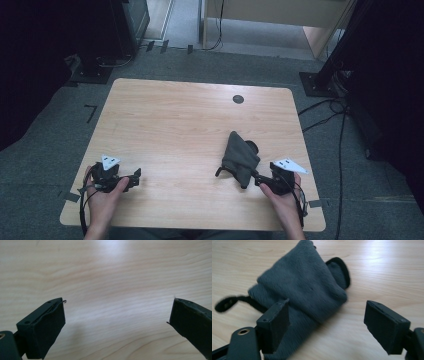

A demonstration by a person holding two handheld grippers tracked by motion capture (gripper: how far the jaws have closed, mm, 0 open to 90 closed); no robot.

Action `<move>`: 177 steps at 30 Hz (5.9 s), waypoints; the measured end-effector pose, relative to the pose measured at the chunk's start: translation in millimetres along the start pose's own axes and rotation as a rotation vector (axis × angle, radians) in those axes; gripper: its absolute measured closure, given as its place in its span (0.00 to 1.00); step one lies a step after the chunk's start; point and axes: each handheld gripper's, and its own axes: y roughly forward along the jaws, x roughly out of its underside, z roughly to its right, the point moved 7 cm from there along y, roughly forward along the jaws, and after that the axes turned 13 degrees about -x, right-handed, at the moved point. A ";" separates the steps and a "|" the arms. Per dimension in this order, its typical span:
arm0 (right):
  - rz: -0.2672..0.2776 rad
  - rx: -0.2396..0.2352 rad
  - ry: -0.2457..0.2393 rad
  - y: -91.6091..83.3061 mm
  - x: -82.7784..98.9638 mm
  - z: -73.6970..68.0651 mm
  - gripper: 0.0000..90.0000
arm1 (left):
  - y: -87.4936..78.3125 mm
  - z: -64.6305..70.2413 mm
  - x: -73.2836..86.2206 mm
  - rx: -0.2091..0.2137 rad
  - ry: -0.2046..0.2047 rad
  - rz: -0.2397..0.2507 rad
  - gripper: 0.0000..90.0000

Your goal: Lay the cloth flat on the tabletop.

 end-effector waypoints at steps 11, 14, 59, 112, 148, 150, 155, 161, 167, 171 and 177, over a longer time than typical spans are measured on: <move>-0.120 0.016 0.027 52.4 -14.4 -12.9 0.49 | -1.6 47.9 -46.6 0.092 0.045 0.087 0.00; -0.111 0.023 0.038 51.4 -14.7 -12.4 0.63 | -0.4 53.0 -46.1 0.103 0.059 0.088 0.00; -0.135 -0.085 -0.196 29.2 12.0 -67.5 0.86 | -4.6 121.0 3.7 0.331 0.370 0.079 0.87; -0.205 -0.135 -0.278 100.1 43.8 -146.7 0.44 | 7.5 83.8 -34.6 0.299 0.109 0.115 0.42; -0.034 0.126 -0.081 37.1 1.0 -25.8 0.33 | -8.3 131.1 -23.5 0.389 0.237 0.139 0.46; -0.044 0.144 -0.081 48.7 5.8 -25.7 0.33 | -8.4 147.0 -14.4 0.402 0.328 0.128 0.46; -0.070 0.168 -0.091 57.2 13.2 -17.8 0.33 | 1.3 151.3 -3.5 0.328 0.418 0.088 0.51; -0.102 0.168 -0.094 61.4 19.5 -17.3 0.33 | 4.2 141.3 -4.7 0.352 0.362 0.049 0.96; -0.101 0.150 -0.090 61.9 19.5 -16.5 0.33 | 9.0 107.6 -11.3 0.316 0.270 0.045 1.00; -0.107 0.140 -0.093 62.3 19.6 -16.9 0.32 | 17.6 77.9 -16.2 0.318 0.166 0.010 1.00; -0.120 0.099 -0.130 65.0 21.2 -25.4 0.32 | 16.0 66.4 -7.6 0.354 0.167 -0.050 1.00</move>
